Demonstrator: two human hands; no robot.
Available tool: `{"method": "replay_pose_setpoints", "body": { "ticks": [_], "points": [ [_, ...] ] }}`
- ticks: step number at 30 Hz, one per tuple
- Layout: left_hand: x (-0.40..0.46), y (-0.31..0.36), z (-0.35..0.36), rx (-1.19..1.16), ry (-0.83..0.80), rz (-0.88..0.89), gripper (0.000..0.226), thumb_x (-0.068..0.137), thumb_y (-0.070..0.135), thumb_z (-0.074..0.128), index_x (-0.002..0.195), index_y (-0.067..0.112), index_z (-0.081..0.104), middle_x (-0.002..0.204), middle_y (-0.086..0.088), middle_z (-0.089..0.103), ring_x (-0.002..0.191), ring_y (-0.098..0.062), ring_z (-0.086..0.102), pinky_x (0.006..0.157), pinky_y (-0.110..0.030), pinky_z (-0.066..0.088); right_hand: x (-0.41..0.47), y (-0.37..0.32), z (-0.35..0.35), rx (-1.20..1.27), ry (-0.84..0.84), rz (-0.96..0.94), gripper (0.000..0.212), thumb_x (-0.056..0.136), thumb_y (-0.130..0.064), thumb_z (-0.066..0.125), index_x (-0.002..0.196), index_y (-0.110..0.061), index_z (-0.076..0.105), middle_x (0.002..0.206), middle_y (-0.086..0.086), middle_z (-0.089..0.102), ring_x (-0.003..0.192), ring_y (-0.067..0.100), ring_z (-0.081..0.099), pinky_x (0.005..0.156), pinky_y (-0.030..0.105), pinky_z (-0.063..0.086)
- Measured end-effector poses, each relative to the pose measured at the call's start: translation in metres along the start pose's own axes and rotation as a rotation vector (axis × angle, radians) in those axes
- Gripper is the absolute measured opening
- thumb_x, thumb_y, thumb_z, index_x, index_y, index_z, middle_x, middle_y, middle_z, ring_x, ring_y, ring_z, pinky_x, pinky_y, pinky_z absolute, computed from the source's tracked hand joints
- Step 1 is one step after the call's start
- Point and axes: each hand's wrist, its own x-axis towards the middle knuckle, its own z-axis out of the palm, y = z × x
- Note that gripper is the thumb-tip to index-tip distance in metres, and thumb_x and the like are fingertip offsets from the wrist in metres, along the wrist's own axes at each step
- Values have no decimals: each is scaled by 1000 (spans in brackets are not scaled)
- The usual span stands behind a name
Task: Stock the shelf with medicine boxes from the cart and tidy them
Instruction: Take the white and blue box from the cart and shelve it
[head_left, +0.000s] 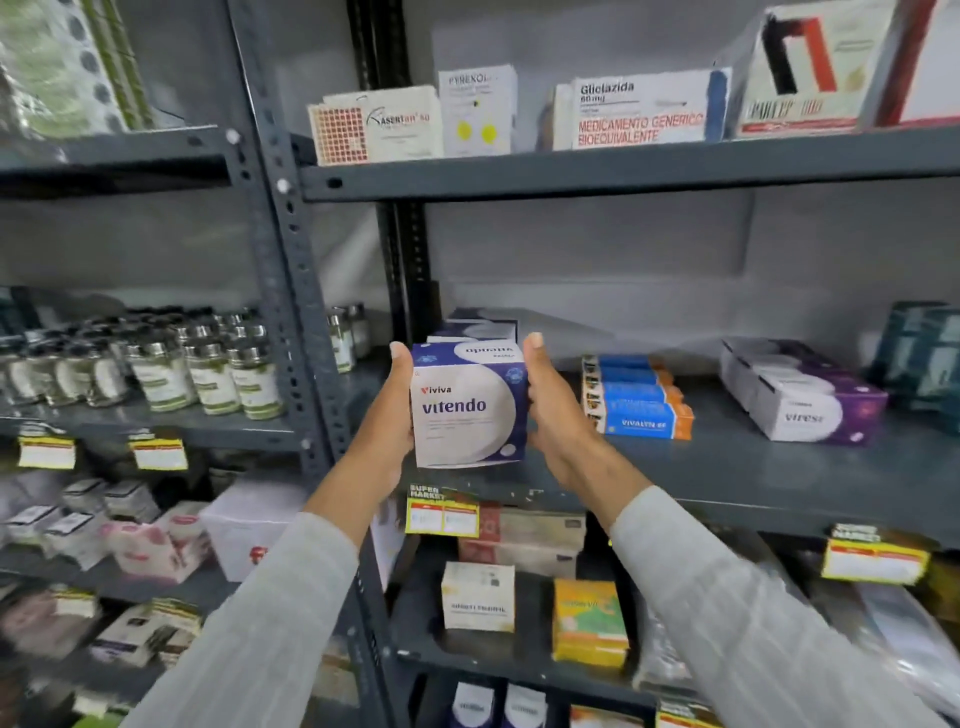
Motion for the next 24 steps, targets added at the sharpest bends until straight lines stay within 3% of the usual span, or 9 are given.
{"method": "replay_pose_setpoints", "body": {
  "ticks": [2,8,13,15,17,19,21,23,24],
  "points": [
    [18,-7,-3,-30,21,-8,66,90,88,22,94,55,79,100,14,82,87,-2,78,79,-33,54,16,5,5,-10,4,7,60,92,-80,37,99,-35,76,96,-8,83,85,11,81,65,27,60],
    [49,-29,2,-124,26,-49,64,94,83,18,88,59,77,96,15,82,84,-4,78,71,-31,58,45,25,7,78,-21,15,56,95,-76,36,84,-45,82,91,-7,84,80,13,81,55,24,61],
    [46,-36,8,-129,108,-56,58,100,74,28,88,48,80,91,11,83,78,-7,79,52,-21,58,47,35,2,1,46,-20,51,99,-70,38,119,-35,69,104,-13,82,93,8,79,78,27,59],
    [39,-34,13,-121,245,-2,54,103,66,34,94,36,77,90,8,83,83,-12,80,59,-25,60,41,39,-6,-42,90,-79,52,101,-64,43,134,-29,61,118,-9,77,98,3,76,79,22,60],
    [29,-37,20,-101,452,95,37,104,52,44,89,33,72,93,6,80,99,-28,76,79,-39,60,24,40,-21,-74,163,-197,50,102,-56,51,142,-27,55,114,-29,68,93,-22,66,66,4,53],
    [12,-43,32,-121,544,220,22,101,36,54,91,41,73,91,13,78,102,-26,74,75,-33,57,-3,44,-47,-132,238,-324,50,100,-56,56,143,-30,56,113,-44,62,104,-28,58,71,1,51],
    [-13,-53,54,-126,501,311,22,99,31,60,116,37,74,108,12,79,106,-10,74,78,-20,57,-35,52,-82,-146,291,-409,44,97,-58,57,133,-34,65,126,-28,68,120,-6,63,92,20,57],
    [-40,-66,86,-100,452,386,30,98,31,64,126,28,72,122,10,76,116,-6,70,93,-26,56,-72,66,-124,-185,344,-471,35,98,-57,58,123,-36,71,124,-10,74,119,12,69,98,42,57],
    [-52,-75,105,-90,432,415,31,98,31,64,126,25,72,124,8,76,118,-8,69,97,-29,55,-92,73,-147,-224,381,-489,29,99,-53,59,119,-37,73,120,-8,76,116,15,71,97,46,58]
  ]
}}
